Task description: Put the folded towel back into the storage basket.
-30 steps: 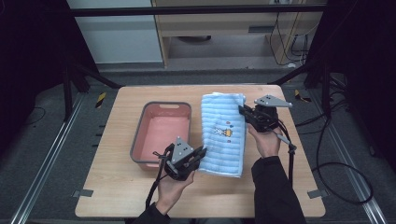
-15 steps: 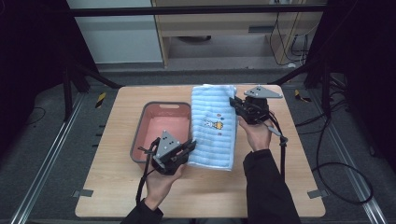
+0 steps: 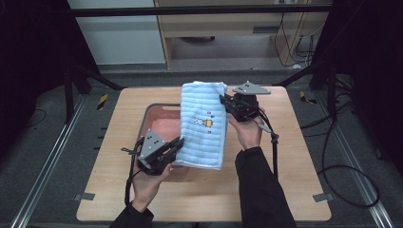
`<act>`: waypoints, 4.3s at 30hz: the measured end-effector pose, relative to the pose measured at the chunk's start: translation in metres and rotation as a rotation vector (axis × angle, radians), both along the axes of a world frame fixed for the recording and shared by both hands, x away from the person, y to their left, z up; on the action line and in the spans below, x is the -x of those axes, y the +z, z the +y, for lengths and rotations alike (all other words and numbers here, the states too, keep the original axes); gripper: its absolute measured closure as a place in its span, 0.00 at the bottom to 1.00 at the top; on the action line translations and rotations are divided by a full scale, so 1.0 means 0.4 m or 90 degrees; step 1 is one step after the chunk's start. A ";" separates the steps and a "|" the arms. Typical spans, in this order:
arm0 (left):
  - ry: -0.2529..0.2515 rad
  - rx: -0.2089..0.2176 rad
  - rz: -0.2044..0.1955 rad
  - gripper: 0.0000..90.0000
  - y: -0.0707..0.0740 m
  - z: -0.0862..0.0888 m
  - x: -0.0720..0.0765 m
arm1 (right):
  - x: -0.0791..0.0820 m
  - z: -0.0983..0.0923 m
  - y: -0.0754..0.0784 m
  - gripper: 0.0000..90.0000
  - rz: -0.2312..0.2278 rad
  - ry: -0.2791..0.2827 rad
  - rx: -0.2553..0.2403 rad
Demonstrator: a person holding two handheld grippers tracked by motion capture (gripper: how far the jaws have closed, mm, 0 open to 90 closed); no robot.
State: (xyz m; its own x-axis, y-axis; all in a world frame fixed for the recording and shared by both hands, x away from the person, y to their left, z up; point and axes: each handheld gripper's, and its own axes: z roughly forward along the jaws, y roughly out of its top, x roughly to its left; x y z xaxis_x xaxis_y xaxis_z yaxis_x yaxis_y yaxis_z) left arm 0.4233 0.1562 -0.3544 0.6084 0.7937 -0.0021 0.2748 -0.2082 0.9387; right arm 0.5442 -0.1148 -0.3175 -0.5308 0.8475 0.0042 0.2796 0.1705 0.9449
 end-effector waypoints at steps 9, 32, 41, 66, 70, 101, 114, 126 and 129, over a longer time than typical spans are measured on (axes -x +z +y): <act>0.018 -0.007 -0.003 0.95 0.000 0.045 -0.008 | -0.019 0.057 0.003 0.93 -0.001 0.016 0.003; 0.077 0.008 0.006 0.95 -0.005 0.169 -0.046 | -0.082 0.198 -0.004 0.93 0.001 0.044 -0.006; 0.100 0.008 0.014 0.95 -0.021 0.202 -0.060 | -0.105 0.237 -0.025 0.93 0.011 0.048 -0.015; 0.129 -0.016 0.058 0.95 -0.089 0.236 -0.113 | -0.169 0.314 -0.102 0.93 0.034 0.065 0.020; 0.128 -0.023 0.067 0.95 -0.100 0.235 -0.116 | -0.172 0.314 -0.119 0.93 0.041 0.062 0.022; 0.133 -0.088 0.132 0.94 -0.198 0.212 -0.127 | -0.179 0.326 -0.246 0.93 0.099 0.064 0.062; 0.138 -0.102 0.137 0.94 -0.208 0.212 -0.127 | -0.187 0.333 -0.278 0.92 0.130 0.066 0.085; 0.145 -0.107 0.139 0.87 -0.213 0.211 -0.131 | -0.194 0.341 -0.292 0.86 0.154 0.068 0.105; 0.148 -0.101 0.134 0.85 -0.209 0.215 -0.130 | -0.192 0.338 -0.288 0.84 0.149 0.065 0.100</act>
